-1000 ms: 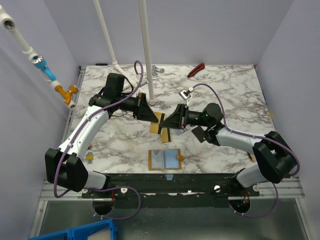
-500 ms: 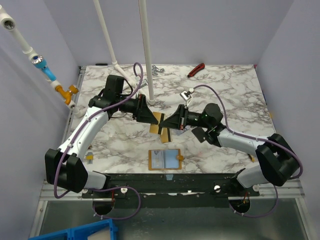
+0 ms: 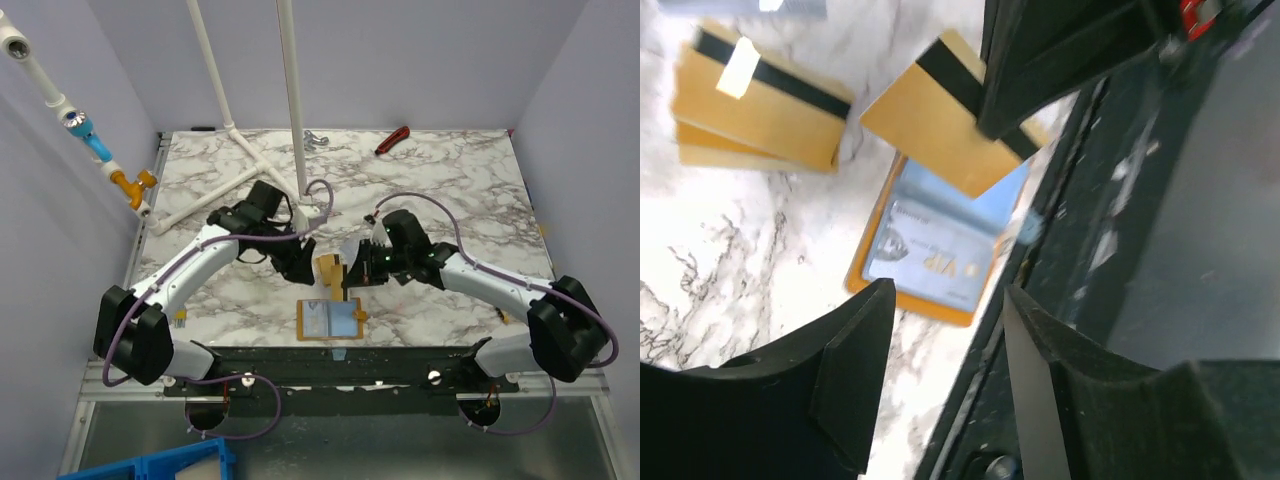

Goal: Put the credit cards into the card holder
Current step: Insert the credit card into the card holder.

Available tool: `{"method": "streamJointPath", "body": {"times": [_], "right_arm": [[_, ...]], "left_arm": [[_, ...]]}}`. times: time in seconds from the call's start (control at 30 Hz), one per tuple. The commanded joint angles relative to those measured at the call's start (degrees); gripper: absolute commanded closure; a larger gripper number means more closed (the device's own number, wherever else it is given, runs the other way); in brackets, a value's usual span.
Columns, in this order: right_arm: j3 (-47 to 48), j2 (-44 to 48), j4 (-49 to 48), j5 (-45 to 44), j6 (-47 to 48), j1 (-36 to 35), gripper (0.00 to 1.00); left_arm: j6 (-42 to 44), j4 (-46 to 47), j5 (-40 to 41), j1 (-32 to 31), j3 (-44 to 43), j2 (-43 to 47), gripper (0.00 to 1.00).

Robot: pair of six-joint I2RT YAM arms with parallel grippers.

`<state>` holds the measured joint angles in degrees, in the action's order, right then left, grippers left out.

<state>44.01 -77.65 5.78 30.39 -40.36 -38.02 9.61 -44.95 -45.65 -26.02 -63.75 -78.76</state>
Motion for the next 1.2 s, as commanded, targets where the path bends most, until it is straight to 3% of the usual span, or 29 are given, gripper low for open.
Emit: {"method": "streamJointPath", "body": {"times": [0.0, 0.33, 0.5, 0.83, 1.17], "right_arm": [[1.9, -4.3, 18.5, -9.2, 2.8, -3.9, 0.99], [4.5, -5.2, 28.7, -16.2, 2.0, -5.8, 0.99], [2.1, -3.5, 27.6, -15.2, 1.5, -5.8, 0.99], [-0.8, 1.2, 24.2, -8.5, 0.0, -5.8, 0.99], [-4.8, 3.1, 25.7, -7.9, -0.6, -5.8, 0.99]], "left_arm": [[9.2, 2.3, 18.8, -9.0, 6.1, 0.8, 0.52], [12.8, 4.4, 26.1, -18.5, 8.1, -4.6, 0.58], [13.8, 6.6, 31.3, -22.4, 9.2, -6.4, 0.6], [14.6, 8.4, 35.0, -25.4, 10.1, -10.1, 0.64], [15.2, 9.0, 36.4, -25.6, 10.0, -12.0, 0.65]]}}
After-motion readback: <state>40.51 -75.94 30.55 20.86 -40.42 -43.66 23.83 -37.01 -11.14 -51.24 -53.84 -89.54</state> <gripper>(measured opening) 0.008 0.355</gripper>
